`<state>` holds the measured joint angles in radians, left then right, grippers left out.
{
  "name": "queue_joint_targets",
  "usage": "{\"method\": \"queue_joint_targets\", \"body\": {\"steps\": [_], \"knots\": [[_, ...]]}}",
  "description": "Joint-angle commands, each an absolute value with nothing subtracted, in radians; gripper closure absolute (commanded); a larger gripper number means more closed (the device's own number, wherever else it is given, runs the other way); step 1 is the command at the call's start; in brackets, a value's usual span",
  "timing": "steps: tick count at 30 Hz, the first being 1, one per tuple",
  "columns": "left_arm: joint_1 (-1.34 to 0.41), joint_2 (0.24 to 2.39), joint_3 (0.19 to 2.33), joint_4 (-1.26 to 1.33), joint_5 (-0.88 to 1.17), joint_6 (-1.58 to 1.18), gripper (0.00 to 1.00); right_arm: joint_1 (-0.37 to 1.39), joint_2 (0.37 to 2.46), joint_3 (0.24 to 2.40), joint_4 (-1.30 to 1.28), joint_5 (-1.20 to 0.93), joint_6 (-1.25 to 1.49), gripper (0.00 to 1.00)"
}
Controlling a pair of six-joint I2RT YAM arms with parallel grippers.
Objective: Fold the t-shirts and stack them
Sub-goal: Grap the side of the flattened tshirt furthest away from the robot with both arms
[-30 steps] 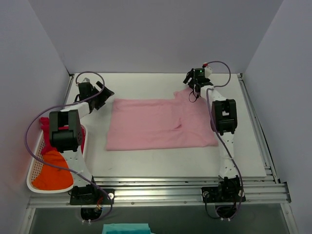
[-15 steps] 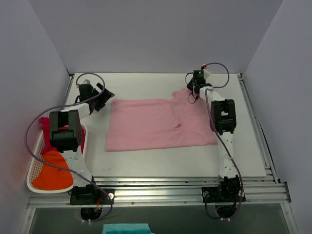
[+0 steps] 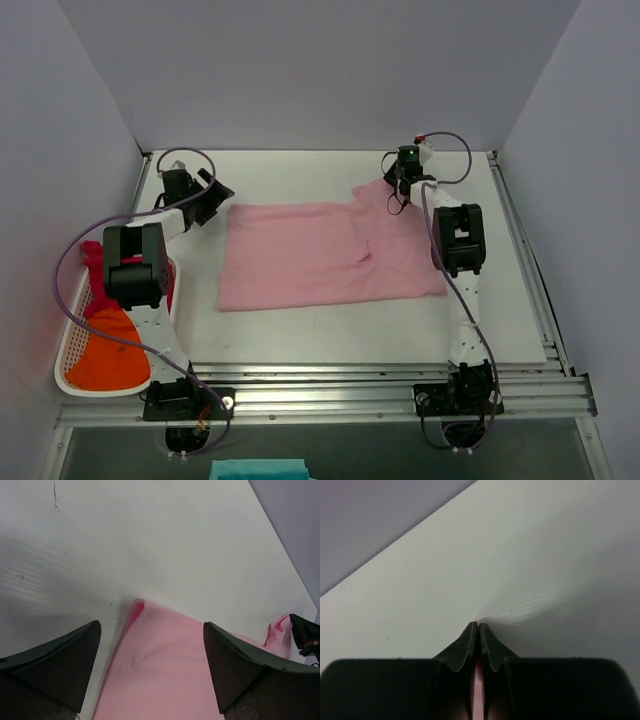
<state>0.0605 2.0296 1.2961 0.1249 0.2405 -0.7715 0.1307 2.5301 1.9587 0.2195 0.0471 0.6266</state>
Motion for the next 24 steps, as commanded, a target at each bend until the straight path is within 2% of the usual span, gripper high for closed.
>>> {"method": "queue_joint_targets", "body": {"steps": [1,15,18,22,24], "knots": [[0.054,2.075,1.354,0.133,0.252,-0.755,0.08,0.124,2.520,1.914,0.136,0.043,0.618,1.00],[0.011,2.151,1.399,0.107,0.256,-0.733,0.16,0.121,2.514,1.881,0.153,0.046,0.626,1.00],[-0.023,2.149,1.397,0.104,0.242,-0.735,0.21,0.118,2.513,1.878,0.156,0.046,0.627,1.00],[-0.025,2.151,1.411,0.089,0.213,-0.736,0.33,0.117,2.508,1.870,0.161,0.043,0.627,1.00],[-0.025,2.158,1.425,0.077,0.207,-0.735,0.45,0.115,2.510,1.867,0.166,0.038,0.629,1.00]]}}
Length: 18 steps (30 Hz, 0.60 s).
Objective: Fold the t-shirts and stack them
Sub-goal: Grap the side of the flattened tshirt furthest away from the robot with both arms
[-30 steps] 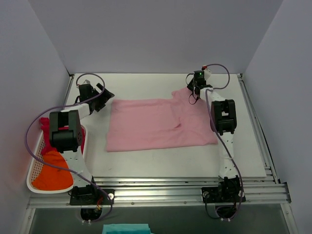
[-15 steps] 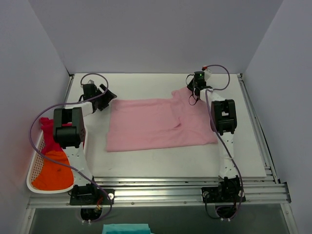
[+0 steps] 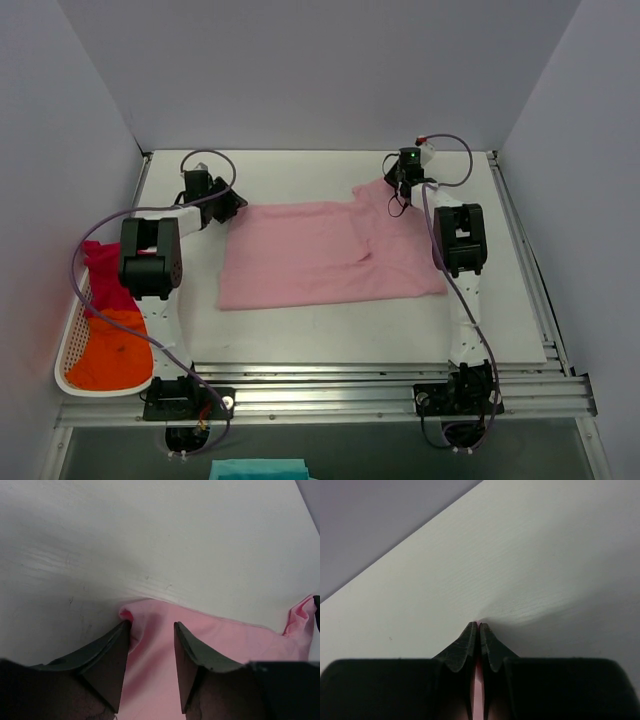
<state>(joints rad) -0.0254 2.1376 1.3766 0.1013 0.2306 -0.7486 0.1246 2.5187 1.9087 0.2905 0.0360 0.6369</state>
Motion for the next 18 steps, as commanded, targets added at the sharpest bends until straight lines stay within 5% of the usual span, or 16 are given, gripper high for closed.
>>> {"method": "queue_joint_targets", "body": {"steps": [1,2,6,18], "knots": [[-0.025,2.169,1.442,0.072,0.206,-0.735,0.53,0.117,2.511,1.867,0.167,0.037,0.630,1.00],[-0.025,2.174,1.456,0.051,0.199,-0.732,0.69,0.117,2.511,1.862,0.169,0.037,0.629,1.00],[-0.026,2.207,1.526,-0.035,0.167,-0.715,0.92,0.115,2.505,1.853,0.176,0.040,0.627,1.00],[-0.021,2.120,1.557,-0.064,0.138,-0.689,0.98,0.112,2.336,1.747,0.221,0.046,0.629,1.00]]}}
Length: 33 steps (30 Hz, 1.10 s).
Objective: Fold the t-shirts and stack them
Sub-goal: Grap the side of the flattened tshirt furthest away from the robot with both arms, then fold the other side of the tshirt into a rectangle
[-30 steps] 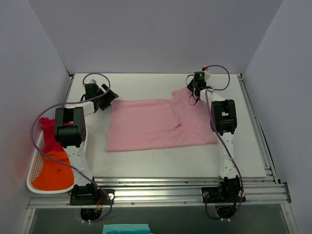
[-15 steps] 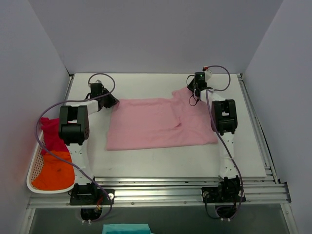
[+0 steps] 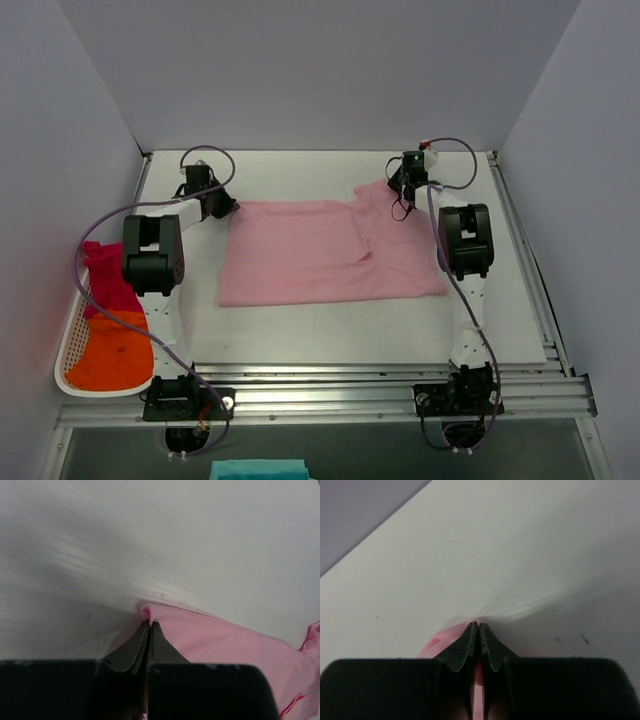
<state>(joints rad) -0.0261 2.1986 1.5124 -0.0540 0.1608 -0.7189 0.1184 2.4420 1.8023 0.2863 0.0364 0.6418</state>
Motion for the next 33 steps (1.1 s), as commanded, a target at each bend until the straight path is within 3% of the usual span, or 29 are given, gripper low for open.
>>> {"method": "queue_joint_targets", "body": {"steps": [1,16,33], "knots": [[-0.023,2.111,1.552,-0.063,0.138,-0.684,0.98,0.112,2.317,1.732,0.225,0.049,0.626,1.00],[-0.028,1.876,1.375,-0.032,0.149,-0.657,0.98,0.123,2.027,1.487,0.265,0.072,0.612,1.00],[-0.028,1.540,1.060,-0.048,0.086,-0.611,0.98,0.216,1.599,1.068,0.250,0.169,0.632,1.00]]}}
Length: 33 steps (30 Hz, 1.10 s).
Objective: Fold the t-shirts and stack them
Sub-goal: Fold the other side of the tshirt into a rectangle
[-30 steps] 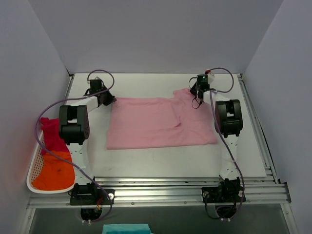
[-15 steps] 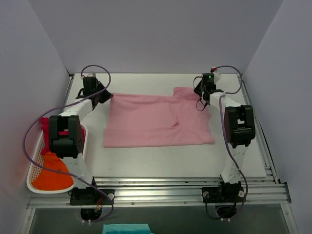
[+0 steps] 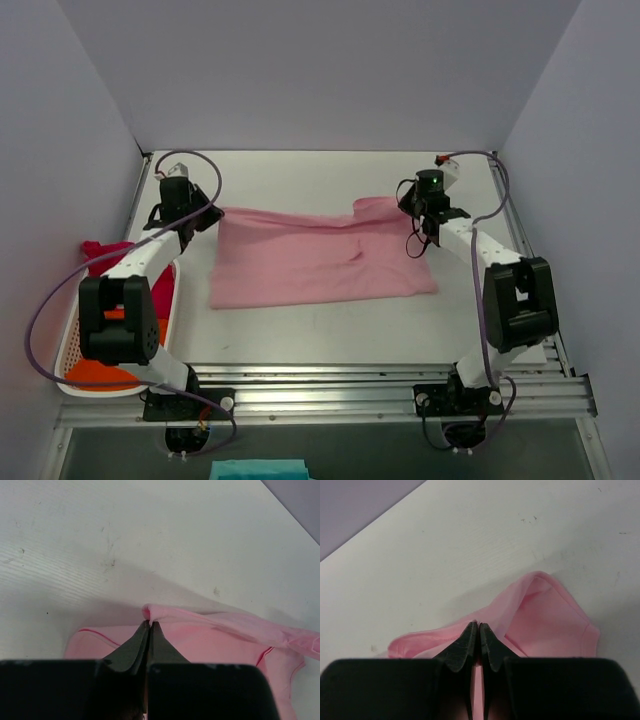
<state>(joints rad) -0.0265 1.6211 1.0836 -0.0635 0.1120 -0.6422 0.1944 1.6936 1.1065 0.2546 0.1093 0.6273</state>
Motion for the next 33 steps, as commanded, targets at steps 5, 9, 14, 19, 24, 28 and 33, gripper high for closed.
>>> {"method": "queue_joint_targets", "body": {"steps": [5,9,14,19,24,28,33], "knots": [[-0.026,1.451,0.950,-0.045,0.054,-0.600,0.98,0.255,1.435,0.922,0.222,0.213,0.656,1.00],[-0.028,1.370,0.873,-0.054,0.025,-0.606,0.98,0.278,1.309,0.804,0.195,0.264,0.686,1.00],[-0.031,1.333,0.827,-0.149,-0.089,-0.673,0.48,0.321,1.132,0.666,0.095,0.396,0.787,0.83],[-0.032,1.267,0.755,-0.186,-0.170,-0.767,0.06,0.328,0.999,0.525,0.037,0.472,0.903,0.00],[-0.034,1.190,0.773,-0.225,-0.216,-0.785,0.06,0.331,0.976,0.535,0.005,0.494,0.919,0.00],[-0.035,1.132,0.776,-0.222,-0.207,-0.767,0.06,0.333,0.969,0.535,0.018,0.457,0.917,0.00],[-0.038,1.149,0.765,-0.126,-0.123,-0.727,0.05,0.334,1.035,0.512,0.121,0.402,0.917,0.01]]}}
